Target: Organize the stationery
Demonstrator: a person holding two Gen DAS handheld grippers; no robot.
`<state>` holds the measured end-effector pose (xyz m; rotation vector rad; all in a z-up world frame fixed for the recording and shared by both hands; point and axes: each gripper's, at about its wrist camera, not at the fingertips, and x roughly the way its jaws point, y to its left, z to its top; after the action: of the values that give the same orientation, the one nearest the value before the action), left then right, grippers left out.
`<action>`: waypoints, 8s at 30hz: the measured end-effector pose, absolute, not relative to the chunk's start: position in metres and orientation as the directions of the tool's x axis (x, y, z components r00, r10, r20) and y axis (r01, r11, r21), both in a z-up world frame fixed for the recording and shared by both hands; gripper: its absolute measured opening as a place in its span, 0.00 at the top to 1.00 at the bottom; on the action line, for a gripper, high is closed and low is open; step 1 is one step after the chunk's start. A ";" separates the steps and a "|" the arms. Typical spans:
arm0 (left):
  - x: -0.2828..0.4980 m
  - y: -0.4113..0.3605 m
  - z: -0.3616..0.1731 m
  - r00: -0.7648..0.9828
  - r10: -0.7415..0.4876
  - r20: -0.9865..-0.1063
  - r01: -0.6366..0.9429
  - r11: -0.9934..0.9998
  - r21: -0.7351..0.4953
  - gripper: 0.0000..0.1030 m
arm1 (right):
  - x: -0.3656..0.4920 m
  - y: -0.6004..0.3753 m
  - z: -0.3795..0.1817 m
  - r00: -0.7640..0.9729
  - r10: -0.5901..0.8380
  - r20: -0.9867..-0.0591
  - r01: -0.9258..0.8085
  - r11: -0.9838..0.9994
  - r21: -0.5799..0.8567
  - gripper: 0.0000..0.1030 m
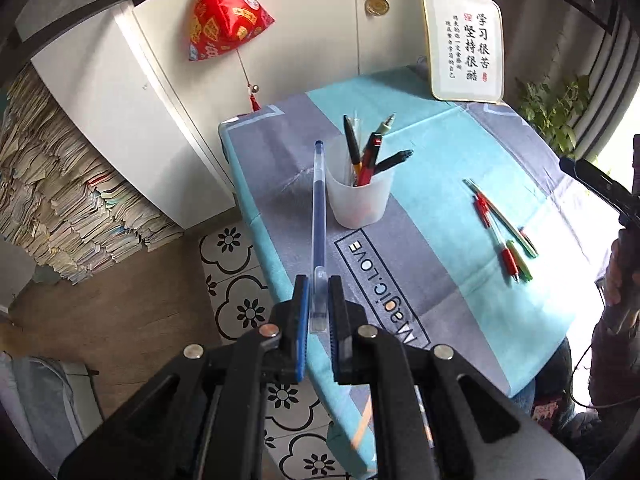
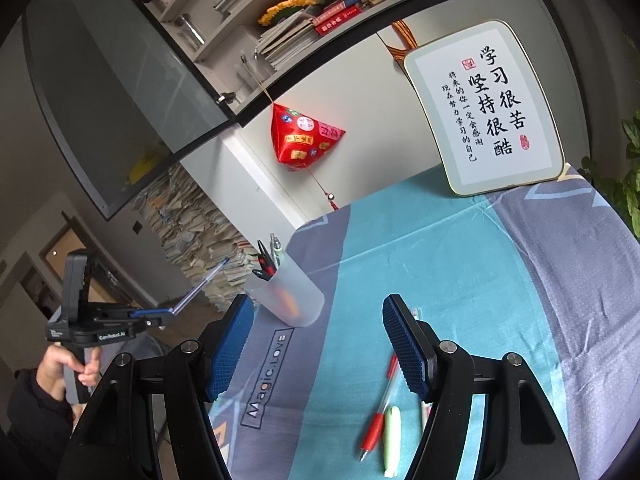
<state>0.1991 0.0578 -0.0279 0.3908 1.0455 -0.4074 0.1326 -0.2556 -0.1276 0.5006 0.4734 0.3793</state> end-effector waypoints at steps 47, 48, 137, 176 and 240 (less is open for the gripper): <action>0.103 -0.093 -0.139 0.517 -0.272 -0.811 0.583 0.806 0.101 0.23 | 0.116 -0.243 -0.206 0.664 0.282 -0.693 -0.197 0.959 0.202 0.74; 0.103 -0.096 -0.141 0.510 -0.279 -0.813 0.588 0.804 0.093 0.23 | 0.117 -0.241 -0.208 0.661 0.286 -0.694 -0.203 0.958 0.201 0.74; 0.100 -0.004 -0.039 0.671 -0.394 -0.628 0.501 0.865 -0.008 0.91 | 0.111 -0.237 -0.074 0.843 0.200 -0.499 -0.143 0.978 0.150 0.91; 0.233 0.024 -0.046 0.743 -0.299 -0.598 0.290 0.950 -0.115 0.91 | 0.224 -0.119 -0.031 0.813 0.405 -0.418 -0.333 0.913 0.238 0.91; 0.099 -0.121 -0.156 0.493 -0.443 -0.749 0.518 0.841 -0.156 0.23 | 0.140 -0.277 -0.203 0.708 0.122 -0.696 -0.146 0.989 0.024 0.35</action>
<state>0.0989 -0.1213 -0.1556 0.0941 0.8800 -0.5834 0.1397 -0.2772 -0.2026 -0.0332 0.7703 0.1487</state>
